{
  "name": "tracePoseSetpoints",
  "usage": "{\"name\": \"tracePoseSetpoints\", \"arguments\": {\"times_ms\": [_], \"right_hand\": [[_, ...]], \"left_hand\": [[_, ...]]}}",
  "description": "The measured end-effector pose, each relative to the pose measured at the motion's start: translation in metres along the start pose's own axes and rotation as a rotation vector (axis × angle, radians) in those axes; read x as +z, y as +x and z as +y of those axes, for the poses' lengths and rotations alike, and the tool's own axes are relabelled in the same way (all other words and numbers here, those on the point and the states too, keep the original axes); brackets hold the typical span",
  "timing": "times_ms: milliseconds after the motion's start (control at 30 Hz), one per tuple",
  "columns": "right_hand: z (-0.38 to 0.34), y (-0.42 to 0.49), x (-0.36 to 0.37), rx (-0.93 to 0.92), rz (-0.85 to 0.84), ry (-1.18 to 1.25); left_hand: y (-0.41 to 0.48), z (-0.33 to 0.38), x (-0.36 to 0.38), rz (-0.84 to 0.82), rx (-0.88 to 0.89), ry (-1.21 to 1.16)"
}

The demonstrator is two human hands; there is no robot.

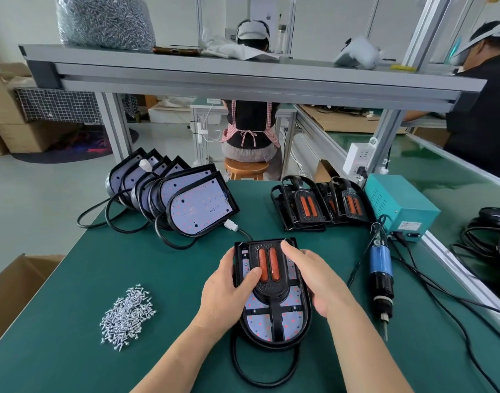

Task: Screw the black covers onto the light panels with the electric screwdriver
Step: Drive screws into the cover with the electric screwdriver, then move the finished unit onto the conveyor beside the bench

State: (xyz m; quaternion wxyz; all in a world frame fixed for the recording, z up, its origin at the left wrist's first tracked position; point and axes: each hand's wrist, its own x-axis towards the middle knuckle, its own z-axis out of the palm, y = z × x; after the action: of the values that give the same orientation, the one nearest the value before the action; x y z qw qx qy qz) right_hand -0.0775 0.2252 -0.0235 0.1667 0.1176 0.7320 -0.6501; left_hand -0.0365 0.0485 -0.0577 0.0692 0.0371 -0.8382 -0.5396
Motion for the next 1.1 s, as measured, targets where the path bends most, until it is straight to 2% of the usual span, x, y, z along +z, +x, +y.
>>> {"name": "tracePoseSetpoints", "arguments": {"times_ms": [200,400,567,833,1100], "right_hand": [[0.001,-0.006,0.001,-0.056,-0.189,0.112],[0.009,-0.008,-0.004,-0.065,-0.185,0.249],[0.004,-0.013,-0.024,-0.159,-0.107,0.382],[-0.017,-0.035,-0.069,-0.372,0.070,0.490],[-0.050,-0.062,-0.131,-0.497,0.320,0.594]], "left_hand": [[0.000,-0.002,-0.002,-0.008,0.026,-0.054],[0.003,-0.005,0.001,0.043,-0.014,-0.252],[0.007,-0.007,0.001,0.119,-0.079,-0.359],[0.004,-0.006,0.004,0.091,-0.040,-0.235],[0.006,-0.014,0.004,0.097,0.033,-0.181]]}}
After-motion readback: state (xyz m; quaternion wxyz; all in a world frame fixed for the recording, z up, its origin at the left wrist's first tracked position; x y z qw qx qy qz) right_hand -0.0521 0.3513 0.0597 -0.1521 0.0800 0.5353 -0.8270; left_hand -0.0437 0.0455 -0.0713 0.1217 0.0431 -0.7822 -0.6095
